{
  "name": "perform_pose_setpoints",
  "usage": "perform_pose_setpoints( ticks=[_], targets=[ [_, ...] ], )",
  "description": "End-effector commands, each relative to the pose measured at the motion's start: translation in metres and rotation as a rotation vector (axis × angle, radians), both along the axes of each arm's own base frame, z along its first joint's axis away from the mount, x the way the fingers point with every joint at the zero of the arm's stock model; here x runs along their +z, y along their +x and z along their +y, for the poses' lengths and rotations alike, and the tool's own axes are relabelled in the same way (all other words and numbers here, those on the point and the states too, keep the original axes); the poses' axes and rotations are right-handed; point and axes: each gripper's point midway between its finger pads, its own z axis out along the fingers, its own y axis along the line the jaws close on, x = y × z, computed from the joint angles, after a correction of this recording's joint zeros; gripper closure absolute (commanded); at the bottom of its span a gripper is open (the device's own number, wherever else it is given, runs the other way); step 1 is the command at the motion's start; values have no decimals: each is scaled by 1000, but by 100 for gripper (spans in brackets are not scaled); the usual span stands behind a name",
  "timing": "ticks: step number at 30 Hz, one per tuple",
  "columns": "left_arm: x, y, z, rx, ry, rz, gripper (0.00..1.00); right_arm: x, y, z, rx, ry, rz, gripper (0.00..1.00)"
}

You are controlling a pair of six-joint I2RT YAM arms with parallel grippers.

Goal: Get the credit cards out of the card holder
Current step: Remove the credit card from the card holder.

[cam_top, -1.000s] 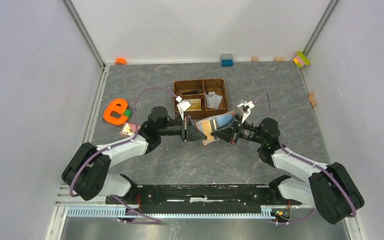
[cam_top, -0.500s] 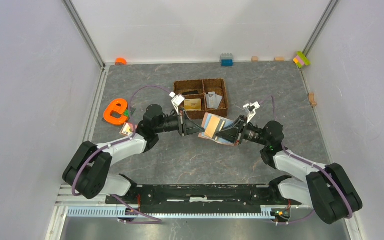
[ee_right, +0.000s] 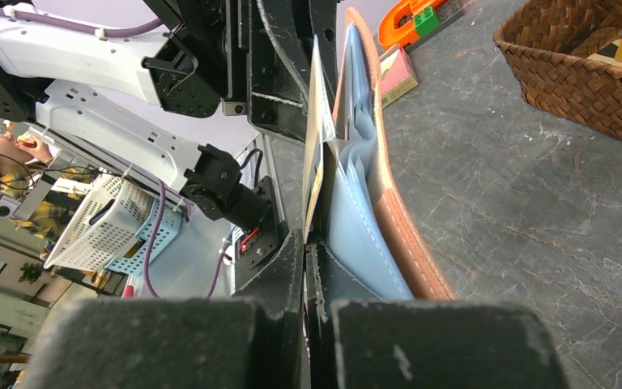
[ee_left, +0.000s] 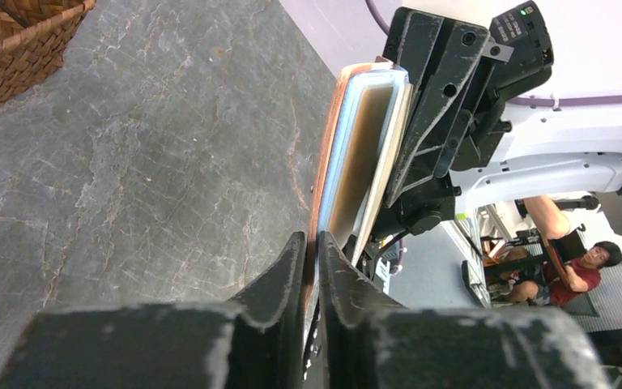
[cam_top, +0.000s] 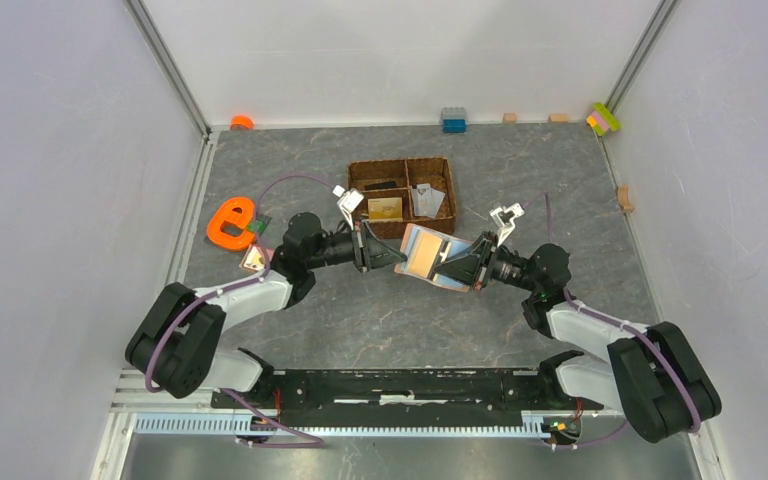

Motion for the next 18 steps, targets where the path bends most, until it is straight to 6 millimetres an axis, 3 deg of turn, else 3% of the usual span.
perform_pose_setpoints(
  ticks=[1, 4, 10, 18],
  targets=[
    [26, -2, 2, -1, -96, -57, 77, 11, -2, 1, 20, 23, -57, 100],
    [34, -8, 2, -28, -138, -74, 61, 9, -1, 1, 16, 19, -50, 100],
    [42, -16, -1, -86, -198, -71, 51, 6, 1, 1, 12, 13, -38, 100],
    [36, -16, -8, -108, -193, -44, 55, 7, -1, 2, 23, 22, -38, 100]
  ],
)
